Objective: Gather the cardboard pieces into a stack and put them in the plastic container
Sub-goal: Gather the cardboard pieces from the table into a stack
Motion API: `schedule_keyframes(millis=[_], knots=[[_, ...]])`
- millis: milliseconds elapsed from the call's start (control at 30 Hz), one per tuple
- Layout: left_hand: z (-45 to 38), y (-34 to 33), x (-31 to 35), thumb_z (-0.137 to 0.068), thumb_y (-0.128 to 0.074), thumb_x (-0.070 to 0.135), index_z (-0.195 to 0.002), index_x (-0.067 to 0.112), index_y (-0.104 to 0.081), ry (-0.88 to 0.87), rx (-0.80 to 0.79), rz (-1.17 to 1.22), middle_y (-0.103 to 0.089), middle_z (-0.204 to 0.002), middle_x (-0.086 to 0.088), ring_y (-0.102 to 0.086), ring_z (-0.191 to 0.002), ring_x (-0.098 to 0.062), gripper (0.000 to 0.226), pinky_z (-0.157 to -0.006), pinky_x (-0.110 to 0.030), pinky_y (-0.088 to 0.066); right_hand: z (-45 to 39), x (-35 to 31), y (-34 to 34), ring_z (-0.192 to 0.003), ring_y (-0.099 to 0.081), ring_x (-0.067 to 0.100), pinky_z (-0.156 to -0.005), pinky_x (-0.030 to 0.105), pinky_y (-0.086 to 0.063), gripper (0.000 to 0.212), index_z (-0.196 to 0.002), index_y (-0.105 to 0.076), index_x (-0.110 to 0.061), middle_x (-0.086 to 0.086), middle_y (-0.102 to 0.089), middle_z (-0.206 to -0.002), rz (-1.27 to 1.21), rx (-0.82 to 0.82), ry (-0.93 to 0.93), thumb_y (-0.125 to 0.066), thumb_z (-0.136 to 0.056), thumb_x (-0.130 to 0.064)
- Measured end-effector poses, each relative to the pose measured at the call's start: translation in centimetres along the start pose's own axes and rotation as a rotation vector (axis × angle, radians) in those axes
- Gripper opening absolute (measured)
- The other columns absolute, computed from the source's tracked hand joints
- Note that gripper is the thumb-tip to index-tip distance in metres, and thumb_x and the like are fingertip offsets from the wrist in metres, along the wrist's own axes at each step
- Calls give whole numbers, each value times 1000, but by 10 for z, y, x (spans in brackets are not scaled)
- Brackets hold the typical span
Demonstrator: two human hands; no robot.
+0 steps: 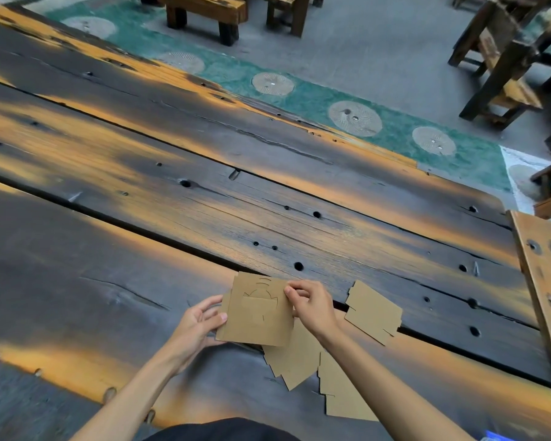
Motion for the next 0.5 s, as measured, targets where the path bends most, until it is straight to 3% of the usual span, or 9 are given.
schedule_keyframes(millis=[133,267,367,500], knots=[[2,-4,-2,-99,-54,1,-133,18,-58,16,11,-20,-71,-128,-7,-67,-116,-31,38,-88,-54,-59,4,-3,2,-88,-69,8,-70,42,-64,13,-101,-79,-26,-11,-76,-96,-119,-29,-42,-68,-96,-23],[6,-7,-4,-100,-53,3,-132,18,-59,18,16,-59,-71,-127,-6,-69,-114,-30,36,-87,-50,-60,5,-4,0,-97,-70,8,-83,37,-62,17,-109,-79,-23,-11,-76,-101,-128,-29,-19,-66,-97,-21],[9,-9,-7,-99,-56,6,-133,18,-58,23,25,-69,-72,-126,-6,-70,-114,-28,36,-87,-50,-60,5,-3,-2,-96,-67,1,-87,25,-56,18,-110,-79,-22,-14,-75,-101,-105,8,-6,-66,-97,-21],[13,-11,-10,-97,-63,15,-131,18,-59,39,28,-60,-73,-124,-6,-71,-112,-27,35,-84,-46,-61,7,4,-6,-92,-66,-7,-74,3,-46,17,-108,-79,-24,-15,-76,-101,-86,35,-10,-67,-96,-22]])
Point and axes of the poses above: each hand's wrist, its own z-axis away from the middle knuckle, its own y-axis out of the back of the hand, x = y × z, the point moved 4 cm from there along -z, towards the middle knuckle
